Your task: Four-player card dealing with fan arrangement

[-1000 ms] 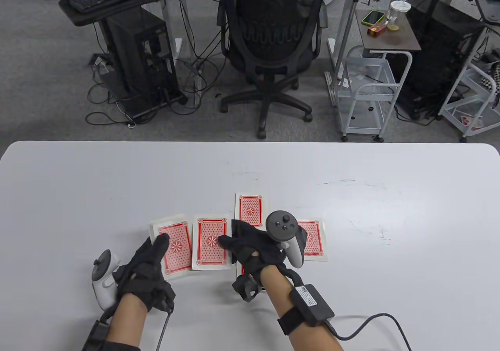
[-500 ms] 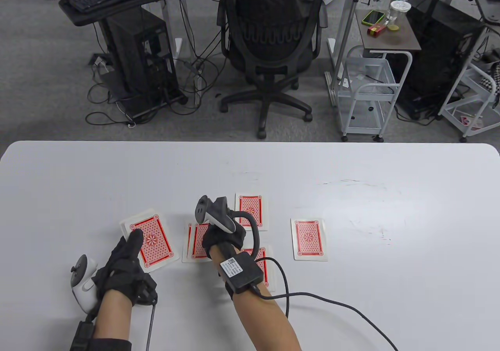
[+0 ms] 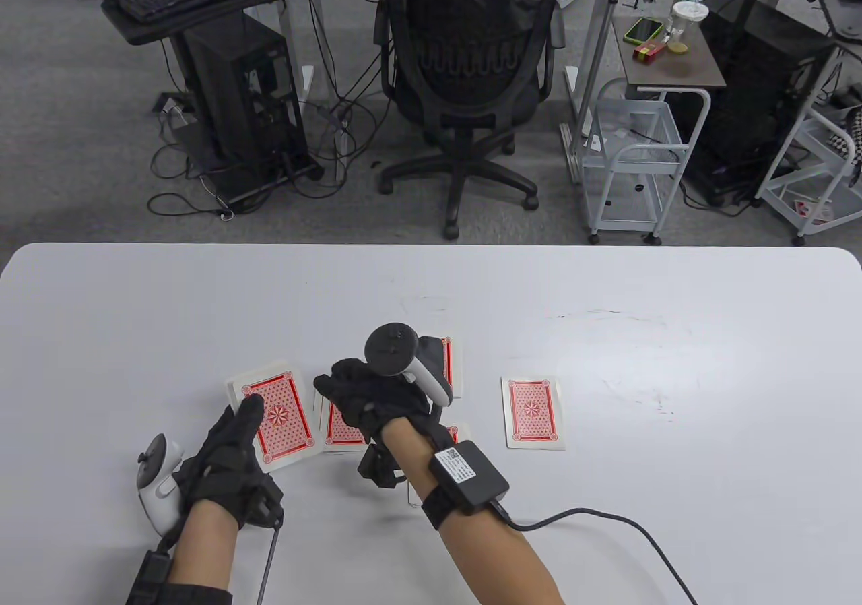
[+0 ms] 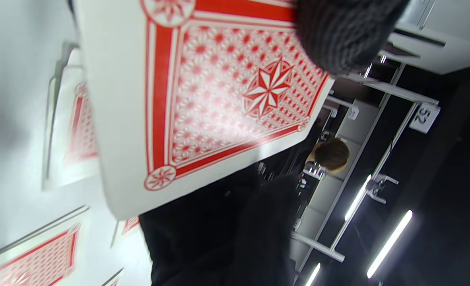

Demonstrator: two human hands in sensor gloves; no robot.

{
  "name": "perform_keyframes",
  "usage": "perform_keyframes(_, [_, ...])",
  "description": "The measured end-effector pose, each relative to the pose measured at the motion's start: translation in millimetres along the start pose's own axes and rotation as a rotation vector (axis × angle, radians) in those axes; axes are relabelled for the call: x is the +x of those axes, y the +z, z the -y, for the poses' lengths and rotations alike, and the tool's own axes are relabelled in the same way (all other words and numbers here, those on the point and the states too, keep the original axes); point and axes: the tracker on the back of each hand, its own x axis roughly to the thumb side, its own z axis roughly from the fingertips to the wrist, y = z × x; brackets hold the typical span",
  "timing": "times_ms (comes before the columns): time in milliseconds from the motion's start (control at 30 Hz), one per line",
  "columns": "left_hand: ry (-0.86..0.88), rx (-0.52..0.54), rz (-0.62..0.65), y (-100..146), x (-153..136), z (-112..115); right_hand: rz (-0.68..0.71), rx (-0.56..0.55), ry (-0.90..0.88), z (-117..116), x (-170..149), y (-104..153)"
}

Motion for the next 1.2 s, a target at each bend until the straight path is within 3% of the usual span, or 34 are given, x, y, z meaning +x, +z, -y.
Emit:
perform_keyframes(100, [-0.017,-0.045,-0.009,0.8,-4.2,13.3,0.040,0.021,0.052,-10.8,1.1,14.0])
perform_keyframes(200, [-0.052,-0.038,-0.008,2.7,-8.2,20.7,0.020,-0.112,0.068,-12.4,-3.4,26.9])
perform_keyframes(333, [-0.069,-0.088,-0.001,0.9,-10.9,24.3,0.012,-0.187,0.016,-2.2,-14.5,33.6])
perform_keyframes(500, [-0.042,-0.142,-0.002,-2.8,-11.9,29.6,0.005,-0.117,-0.136,10.1,-29.6,33.8])
perform_keyframes(700, [-0.007,-0.123,0.017,-4.3,-12.6,31.6,0.018,-0.101,-0.167,28.7,-29.9,26.2])
perform_keyframes(900, [0.016,-0.053,0.022,-3.5,-7.3,13.9,-0.067,-0.239,-0.216,75.7,-50.9,18.4])
perform_keyframes(1033, [0.015,-0.036,0.012,-4.9,-7.9,10.2,-0.236,-0.381,0.000,106.6,-67.4,6.2])
perform_keyframes(1200, [0.004,-0.035,0.016,-5.4,-6.8,8.5,-0.445,-0.332,0.294,104.2,-90.6,-22.7])
